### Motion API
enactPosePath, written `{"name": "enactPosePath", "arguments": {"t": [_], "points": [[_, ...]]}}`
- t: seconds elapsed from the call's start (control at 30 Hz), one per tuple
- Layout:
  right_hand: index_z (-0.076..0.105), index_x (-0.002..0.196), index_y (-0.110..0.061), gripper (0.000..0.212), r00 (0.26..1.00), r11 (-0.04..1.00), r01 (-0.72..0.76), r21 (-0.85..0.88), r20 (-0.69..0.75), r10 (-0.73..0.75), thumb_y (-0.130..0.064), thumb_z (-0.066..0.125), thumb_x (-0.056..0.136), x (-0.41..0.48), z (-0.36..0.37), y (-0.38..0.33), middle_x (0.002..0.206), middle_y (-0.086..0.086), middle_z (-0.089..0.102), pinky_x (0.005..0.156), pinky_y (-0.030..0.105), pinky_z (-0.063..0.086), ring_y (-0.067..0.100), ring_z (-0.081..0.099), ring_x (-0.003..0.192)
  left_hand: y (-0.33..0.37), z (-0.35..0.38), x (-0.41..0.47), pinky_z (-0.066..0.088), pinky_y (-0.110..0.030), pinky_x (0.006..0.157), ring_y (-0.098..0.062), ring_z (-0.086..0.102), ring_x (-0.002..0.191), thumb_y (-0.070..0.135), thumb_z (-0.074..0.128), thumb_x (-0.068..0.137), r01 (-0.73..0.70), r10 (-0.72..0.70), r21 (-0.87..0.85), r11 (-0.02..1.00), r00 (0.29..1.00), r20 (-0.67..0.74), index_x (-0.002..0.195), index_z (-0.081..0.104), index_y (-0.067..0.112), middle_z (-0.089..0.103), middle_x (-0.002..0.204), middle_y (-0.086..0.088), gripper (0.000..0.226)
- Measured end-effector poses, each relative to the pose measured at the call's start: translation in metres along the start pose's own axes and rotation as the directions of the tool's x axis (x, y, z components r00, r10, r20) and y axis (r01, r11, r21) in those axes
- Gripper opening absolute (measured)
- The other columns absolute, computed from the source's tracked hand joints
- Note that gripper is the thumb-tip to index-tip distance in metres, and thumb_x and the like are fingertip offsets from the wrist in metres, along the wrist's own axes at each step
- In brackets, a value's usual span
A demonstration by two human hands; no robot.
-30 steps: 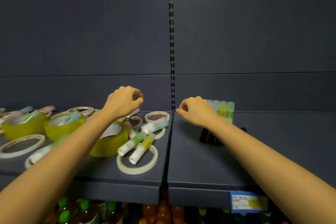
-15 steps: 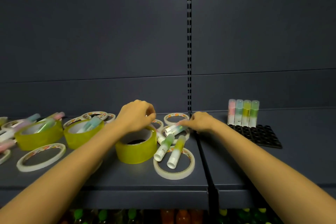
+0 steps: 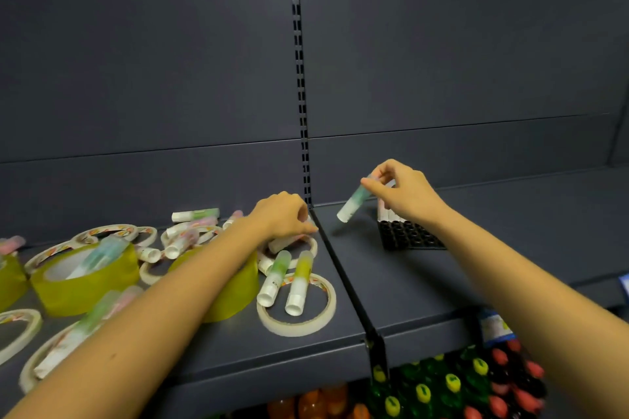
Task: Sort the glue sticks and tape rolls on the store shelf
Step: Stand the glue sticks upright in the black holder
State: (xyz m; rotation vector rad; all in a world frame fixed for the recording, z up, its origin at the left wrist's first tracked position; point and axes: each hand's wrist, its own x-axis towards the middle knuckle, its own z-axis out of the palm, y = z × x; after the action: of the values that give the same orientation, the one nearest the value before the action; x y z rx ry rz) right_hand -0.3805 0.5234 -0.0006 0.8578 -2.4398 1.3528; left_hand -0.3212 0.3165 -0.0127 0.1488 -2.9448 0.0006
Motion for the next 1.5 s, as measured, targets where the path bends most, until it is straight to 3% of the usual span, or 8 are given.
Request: {"name": "enactPosePath", "arguments": {"t": [0.17, 0.33, 0.5, 0.63, 0.77, 0.93, 1.33, 1.5], "points": [[0.055, 0.092, -0.018, 0.021, 0.999, 0.997, -0.046, -0.056, -0.021, 0.045, -0.039, 0.059, 0.089, -0.017, -0.024, 0.006, 0.089, -0.004, 0.058, 0.071, 0.034, 0.047, 0.016, 0.052, 0.067, 0.007, 0.005, 0.008, 0.038, -0.029, 0.062, -0.022, 0.055, 0.076, 0.042, 0.066, 0.078, -0.02, 0.021, -0.033, 0.999, 0.999, 0.031, 0.078, 0.059, 0.016, 0.061, 0.082, -0.002, 0.027], [0.058, 0.094, -0.017, 0.022, 0.995, 0.994, -0.068, -0.086, -0.085, 0.061, -0.038, 0.06, 0.088, -0.025, -0.046, 0.015, 0.092, -0.003, 0.062, 0.079, 0.042, 0.051, 0.021, 0.059, 0.077, 0.013, -0.017, 0.01, 0.039, -0.03, 0.065, -0.023, 0.054, 0.076, 0.04, 0.064, 0.082, -0.067, 0.061, -0.077, 0.995, 0.996, -0.072, 0.077, 0.055, 0.015, 0.057, 0.08, -0.003, 0.027], [0.058, 0.092, -0.022, 0.019, 0.984, 0.989, -0.053, -0.141, -0.177, 0.028, -0.041, 0.059, 0.088, -0.031, -0.08, 0.037, 0.087, -0.011, 0.06, 0.073, 0.039, 0.049, 0.015, 0.054, 0.078, 0.043, -0.05, 0.012, 0.043, -0.025, 0.069, -0.015, 0.057, 0.075, 0.031, 0.072, 0.079, -0.18, 0.092, -0.475, 0.862, 0.975, -0.202, 0.082, 0.069, 0.007, 0.067, 0.078, 0.001, 0.024], [0.058, 0.091, -0.024, 0.017, 0.982, 0.983, -0.073, -0.168, -0.186, 0.041, -0.04, 0.059, 0.088, -0.029, -0.105, 0.055, 0.092, -0.009, 0.061, 0.08, 0.048, 0.053, 0.019, 0.057, 0.084, 0.088, -0.06, 0.016, 0.047, -0.016, 0.069, -0.009, 0.06, 0.07, 0.026, 0.074, 0.077, -0.277, 0.158, -0.574, 0.77, 0.956, -0.249, 0.086, 0.069, 0.007, 0.069, 0.077, -0.001, 0.021], [0.059, 0.092, -0.023, 0.016, 0.984, 0.985, -0.064, -0.161, -0.172, 0.036, -0.038, 0.061, 0.087, -0.025, -0.122, 0.074, 0.096, -0.007, 0.063, 0.081, 0.05, 0.053, 0.021, 0.06, 0.094, 0.131, -0.051, 0.033, 0.053, -0.033, 0.082, -0.021, 0.066, 0.084, 0.021, 0.076, 0.075, -0.328, 0.181, -0.544, 0.772, 0.935, -0.306, 0.085, 0.067, 0.009, 0.071, 0.088, -0.011, 0.018], [0.057, 0.092, -0.026, 0.014, 0.991, 0.973, -0.05, -0.225, -0.134, 0.02, -0.039, 0.06, 0.088, -0.011, -0.145, 0.096, 0.097, -0.006, 0.065, 0.08, 0.047, 0.053, 0.023, 0.063, 0.084, 0.167, -0.031, 0.06, 0.043, -0.022, 0.068, -0.005, 0.055, 0.068, 0.021, 0.076, 0.074, -0.334, 0.16, -0.478, 0.812, 0.916, -0.368, 0.078, 0.067, 0.016, 0.067, 0.08, 0.003, 0.01], [0.058, 0.096, -0.023, 0.018, 0.998, 0.974, 0.06, -0.218, -0.003, -0.062, -0.039, 0.06, 0.088, 0.024, -0.163, 0.136, 0.093, -0.01, 0.063, 0.081, 0.043, 0.053, 0.022, 0.062, 0.08, 0.198, 0.004, 0.097, 0.04, -0.019, 0.065, 0.001, 0.05, 0.065, 0.027, 0.074, 0.076, -0.208, 0.054, -0.346, 0.915, 0.912, -0.407, 0.082, 0.069, 0.02, 0.065, 0.078, 0.011, 0.011], [0.058, 0.094, -0.025, 0.015, 0.995, 0.972, 0.098, -0.212, 0.035, -0.093, -0.039, 0.061, 0.087, 0.037, -0.157, 0.143, 0.094, -0.01, 0.064, 0.081, 0.04, 0.052, 0.022, 0.063, 0.082, 0.201, 0.007, 0.1, 0.029, -0.025, 0.076, -0.013, 0.043, 0.086, 0.041, 0.069, 0.078, -0.128, 0.09, -0.044, 0.991, 0.865, -0.493, 0.091, 0.069, 0.022, 0.067, 0.088, 0.007, 0.022]]}}
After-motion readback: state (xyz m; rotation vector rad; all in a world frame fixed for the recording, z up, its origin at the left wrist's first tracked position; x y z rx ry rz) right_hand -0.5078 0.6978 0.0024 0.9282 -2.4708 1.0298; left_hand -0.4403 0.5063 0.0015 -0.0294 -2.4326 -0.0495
